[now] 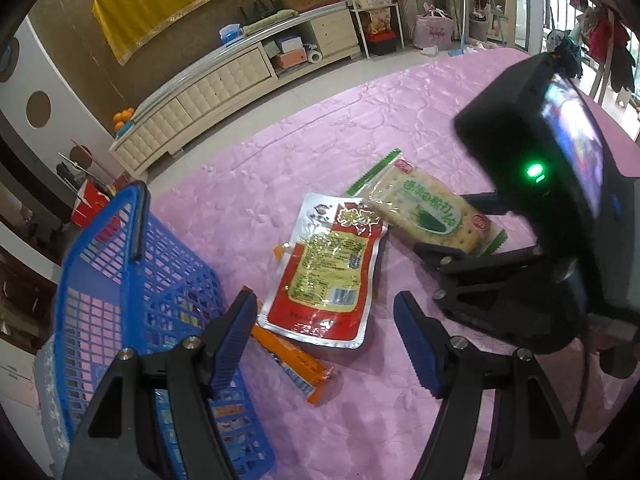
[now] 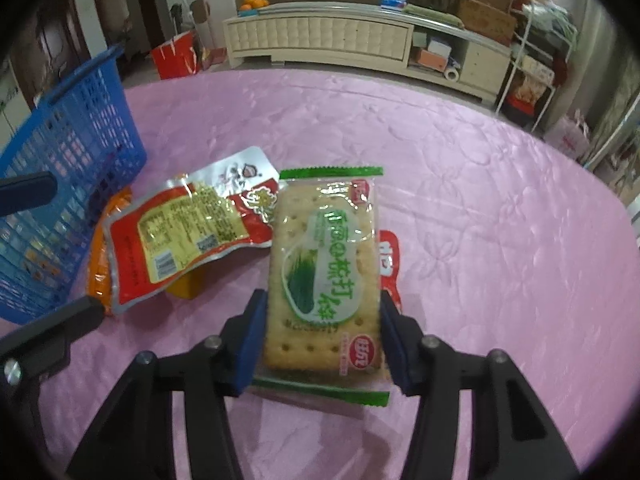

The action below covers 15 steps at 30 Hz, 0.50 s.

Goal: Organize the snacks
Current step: 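Hold the cracker pack with right tool while left tool grasps the red-silver sausage pack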

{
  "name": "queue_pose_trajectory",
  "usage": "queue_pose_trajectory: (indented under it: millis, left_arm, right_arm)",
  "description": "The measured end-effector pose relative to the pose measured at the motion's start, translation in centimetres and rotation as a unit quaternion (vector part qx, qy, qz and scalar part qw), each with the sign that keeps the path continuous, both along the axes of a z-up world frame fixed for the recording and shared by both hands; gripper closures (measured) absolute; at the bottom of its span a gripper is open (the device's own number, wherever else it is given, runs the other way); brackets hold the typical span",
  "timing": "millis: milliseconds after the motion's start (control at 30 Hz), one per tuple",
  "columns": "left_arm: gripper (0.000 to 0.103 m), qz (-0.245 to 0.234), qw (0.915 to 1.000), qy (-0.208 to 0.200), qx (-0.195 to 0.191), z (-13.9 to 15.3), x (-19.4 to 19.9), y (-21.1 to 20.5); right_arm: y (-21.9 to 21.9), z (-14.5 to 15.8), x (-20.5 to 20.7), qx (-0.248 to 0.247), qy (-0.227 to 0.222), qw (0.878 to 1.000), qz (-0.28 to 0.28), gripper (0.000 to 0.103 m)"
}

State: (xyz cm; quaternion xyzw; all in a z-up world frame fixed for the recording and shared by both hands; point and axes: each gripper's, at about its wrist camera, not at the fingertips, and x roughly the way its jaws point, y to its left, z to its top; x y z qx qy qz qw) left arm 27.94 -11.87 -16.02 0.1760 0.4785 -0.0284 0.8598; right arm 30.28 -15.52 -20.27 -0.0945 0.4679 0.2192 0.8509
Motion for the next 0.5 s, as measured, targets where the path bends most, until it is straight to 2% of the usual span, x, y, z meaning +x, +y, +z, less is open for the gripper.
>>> queue_pose_trajectory:
  millis: [200, 267, 400, 500]
  left_arm:
    - [0.034, -0.005, 0.9999, 0.008, 0.006, 1.1, 0.9, 0.0]
    - [0.029, -0.01, 0.9998, 0.017, 0.003, 1.2, 1.3, -0.1]
    - [0.025, -0.045, 0.9975, 0.053, 0.005, 1.4, 2.4, -0.9]
    - [0.025, -0.063, 0.9944, 0.081, 0.025, 0.9, 3.1, -1.9]
  right_arm:
    - [-2.2, 2.9, -0.8, 0.029, -0.028, 0.999, -0.009, 0.045]
    - [-3.0, 3.5, -0.9, 0.037, -0.034, 0.999, -0.014, 0.045]
    - [-3.9, 3.6, -0.5, 0.049, -0.029, 0.998, -0.026, 0.045]
    - [-4.2, 3.4, -0.6, 0.056, -0.026, 0.998, -0.026, 0.045]
